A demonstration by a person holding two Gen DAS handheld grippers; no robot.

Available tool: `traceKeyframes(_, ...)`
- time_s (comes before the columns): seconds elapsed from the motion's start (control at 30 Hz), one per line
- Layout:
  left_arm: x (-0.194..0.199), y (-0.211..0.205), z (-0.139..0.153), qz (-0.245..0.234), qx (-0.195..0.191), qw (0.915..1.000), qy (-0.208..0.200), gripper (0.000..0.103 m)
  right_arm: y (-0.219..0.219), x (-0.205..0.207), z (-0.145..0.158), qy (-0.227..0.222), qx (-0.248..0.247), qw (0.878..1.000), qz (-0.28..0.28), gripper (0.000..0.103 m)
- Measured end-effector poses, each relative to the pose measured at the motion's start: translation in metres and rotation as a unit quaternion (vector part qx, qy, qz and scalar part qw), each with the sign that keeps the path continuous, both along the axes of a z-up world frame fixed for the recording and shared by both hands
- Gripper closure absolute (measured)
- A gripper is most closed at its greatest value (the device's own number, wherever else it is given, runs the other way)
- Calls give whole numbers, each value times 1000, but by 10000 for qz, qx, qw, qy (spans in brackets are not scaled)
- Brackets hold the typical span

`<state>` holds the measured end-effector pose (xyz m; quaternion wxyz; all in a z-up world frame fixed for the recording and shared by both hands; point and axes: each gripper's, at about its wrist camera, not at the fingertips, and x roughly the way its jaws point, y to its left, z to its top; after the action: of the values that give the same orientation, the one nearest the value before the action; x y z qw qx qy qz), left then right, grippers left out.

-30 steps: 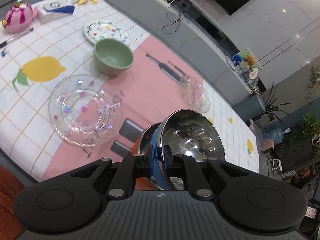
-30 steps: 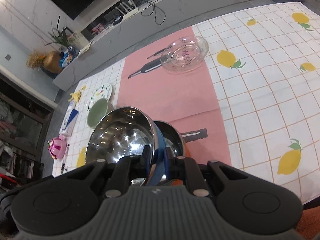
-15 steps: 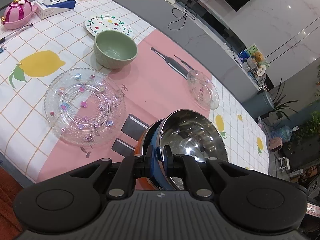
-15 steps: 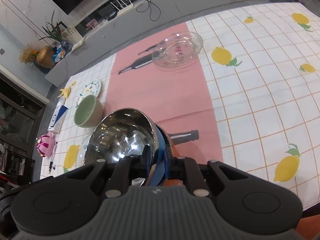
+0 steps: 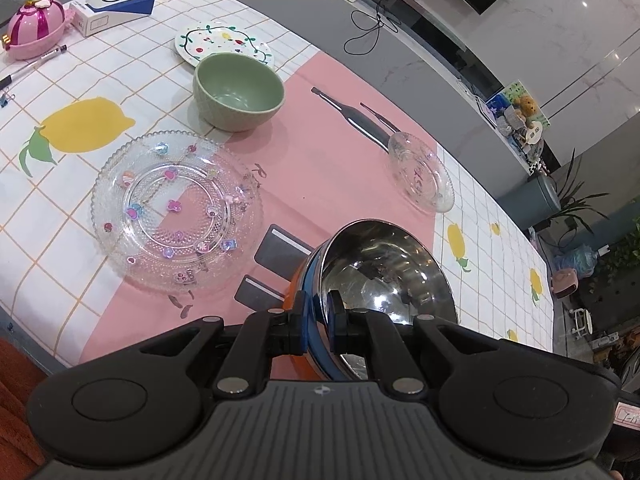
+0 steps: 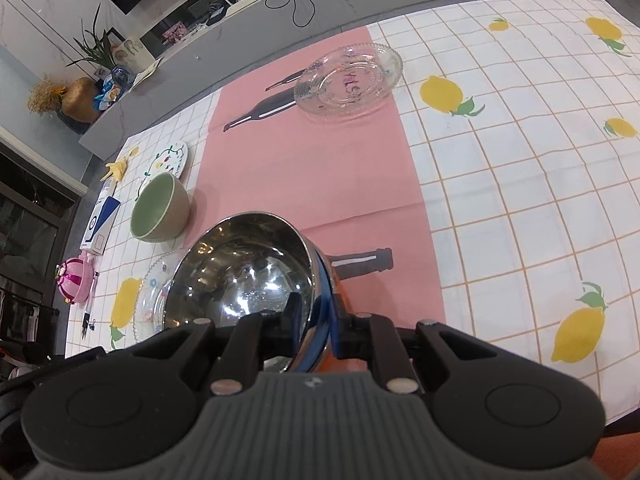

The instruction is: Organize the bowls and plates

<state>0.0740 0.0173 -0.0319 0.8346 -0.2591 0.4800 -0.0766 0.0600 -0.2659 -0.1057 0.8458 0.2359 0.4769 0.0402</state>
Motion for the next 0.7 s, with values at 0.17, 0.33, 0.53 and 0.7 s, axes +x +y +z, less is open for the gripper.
traceKeyframes(0.17, 0, -1, 0, -51, 6, 10000, 18, 93, -1, 0, 0, -9, 160, 9999, 46, 77)
traceKeyframes(0.33, -2, 2, 2, 13, -51, 10000, 3, 76, -1, -1, 0, -5, 223, 9997, 78, 51)
traceKeyframes(0.53, -6, 2, 17, 105, 280, 9989, -353, 60, 1, -4, 7, -239, 107, 9997, 34, 35)
traceKeyframes(0.7, 0, 2, 23, 13, 629, 9967, -510, 58, 4, -4, 10, -409, -10, 9992, 49, 31)
